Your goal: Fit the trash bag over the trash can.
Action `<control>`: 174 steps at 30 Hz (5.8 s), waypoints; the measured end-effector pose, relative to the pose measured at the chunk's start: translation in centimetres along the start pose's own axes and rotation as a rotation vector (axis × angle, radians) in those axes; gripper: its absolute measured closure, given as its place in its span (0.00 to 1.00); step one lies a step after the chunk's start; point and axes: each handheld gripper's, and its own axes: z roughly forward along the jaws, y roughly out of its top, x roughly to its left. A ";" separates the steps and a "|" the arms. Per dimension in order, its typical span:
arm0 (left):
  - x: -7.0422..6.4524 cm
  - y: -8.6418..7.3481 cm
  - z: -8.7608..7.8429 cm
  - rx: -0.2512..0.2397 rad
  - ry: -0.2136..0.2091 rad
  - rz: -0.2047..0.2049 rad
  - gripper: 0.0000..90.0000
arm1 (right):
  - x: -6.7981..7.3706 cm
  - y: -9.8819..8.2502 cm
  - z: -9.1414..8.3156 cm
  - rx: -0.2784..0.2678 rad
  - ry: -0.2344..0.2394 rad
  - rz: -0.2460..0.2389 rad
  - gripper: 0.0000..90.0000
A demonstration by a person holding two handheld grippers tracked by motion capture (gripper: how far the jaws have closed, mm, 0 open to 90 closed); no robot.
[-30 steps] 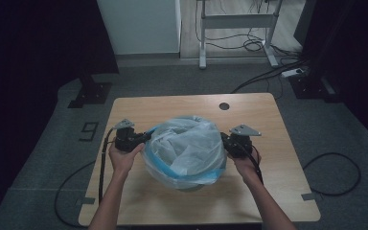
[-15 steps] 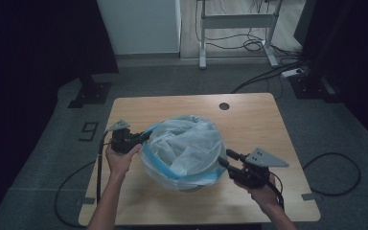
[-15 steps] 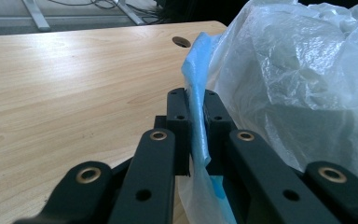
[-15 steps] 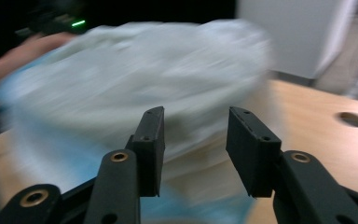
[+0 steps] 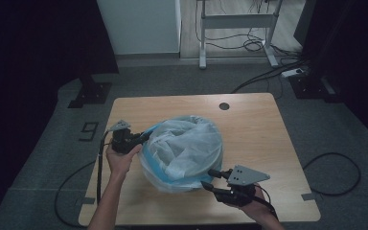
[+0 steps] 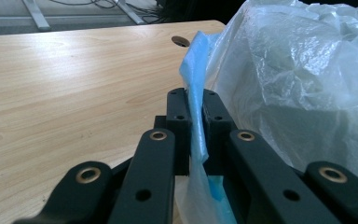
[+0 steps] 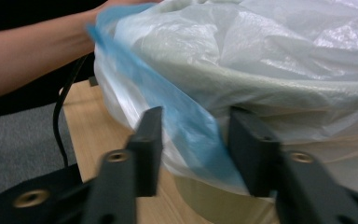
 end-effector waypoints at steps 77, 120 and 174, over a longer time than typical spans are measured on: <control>-6.0 4.7 -3.8 0.057 -0.195 0.376 0.35 | -7.2 -9.0 -5.6 -0.120 -0.282 0.331 0.40; -11.3 10.0 4.3 0.403 -0.229 0.523 0.46 | -6.8 -9.9 -6.0 -0.092 -0.271 0.333 0.40; -12.2 9.6 6.0 0.494 -0.115 0.550 0.48 | -6.8 -10.3 -6.1 -0.077 -0.285 0.331 0.41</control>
